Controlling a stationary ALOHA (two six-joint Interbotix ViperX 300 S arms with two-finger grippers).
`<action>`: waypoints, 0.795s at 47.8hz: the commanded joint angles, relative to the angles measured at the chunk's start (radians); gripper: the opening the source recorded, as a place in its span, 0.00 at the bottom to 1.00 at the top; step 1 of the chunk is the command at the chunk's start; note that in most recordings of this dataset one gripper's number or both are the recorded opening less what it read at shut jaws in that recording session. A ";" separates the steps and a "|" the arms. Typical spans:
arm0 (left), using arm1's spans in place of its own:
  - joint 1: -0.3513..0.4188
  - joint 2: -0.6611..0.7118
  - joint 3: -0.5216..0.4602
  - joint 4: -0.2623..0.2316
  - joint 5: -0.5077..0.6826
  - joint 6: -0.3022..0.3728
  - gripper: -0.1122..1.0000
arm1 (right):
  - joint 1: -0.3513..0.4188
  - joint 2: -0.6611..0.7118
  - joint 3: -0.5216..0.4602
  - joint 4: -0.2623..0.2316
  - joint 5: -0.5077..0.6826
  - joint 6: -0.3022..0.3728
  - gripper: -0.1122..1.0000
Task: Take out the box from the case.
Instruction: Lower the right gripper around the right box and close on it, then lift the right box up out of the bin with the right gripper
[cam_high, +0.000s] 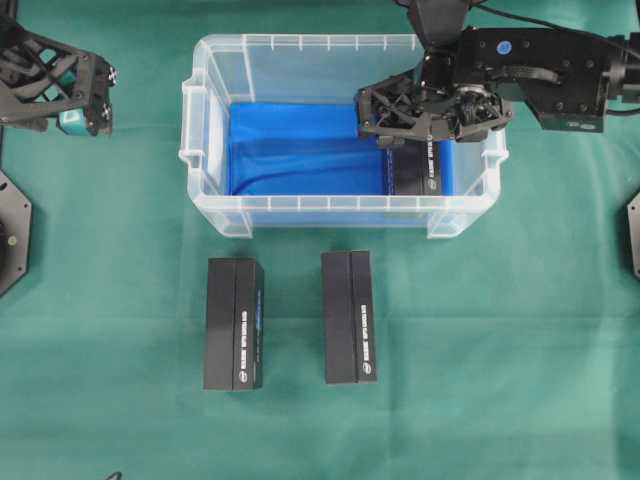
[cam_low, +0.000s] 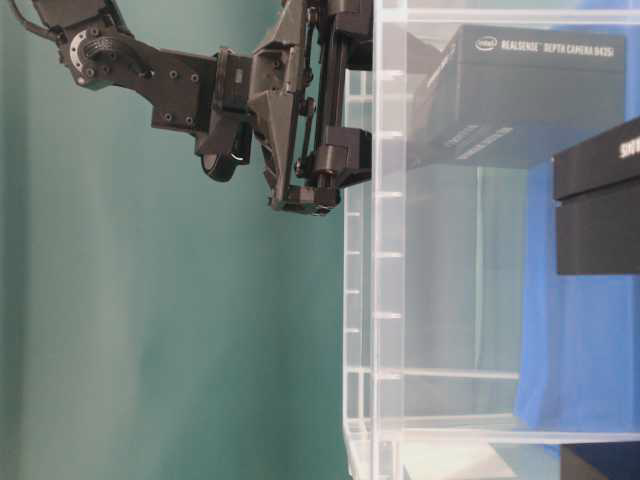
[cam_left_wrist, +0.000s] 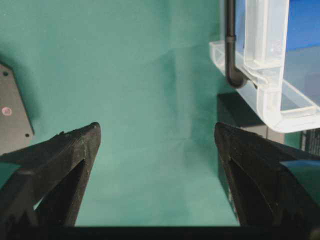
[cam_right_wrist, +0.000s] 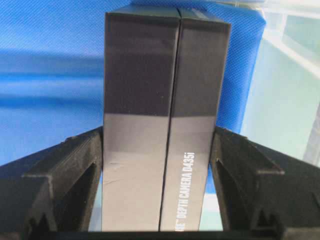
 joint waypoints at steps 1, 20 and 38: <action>-0.003 -0.003 -0.025 0.002 -0.005 0.003 0.93 | 0.006 -0.011 -0.017 0.003 0.014 0.002 0.68; -0.008 -0.003 -0.026 0.002 -0.005 0.000 0.93 | 0.006 -0.072 -0.089 -0.003 0.126 0.002 0.68; -0.008 -0.003 -0.025 0.002 -0.005 0.000 0.93 | 0.006 -0.135 -0.218 -0.012 0.282 -0.005 0.68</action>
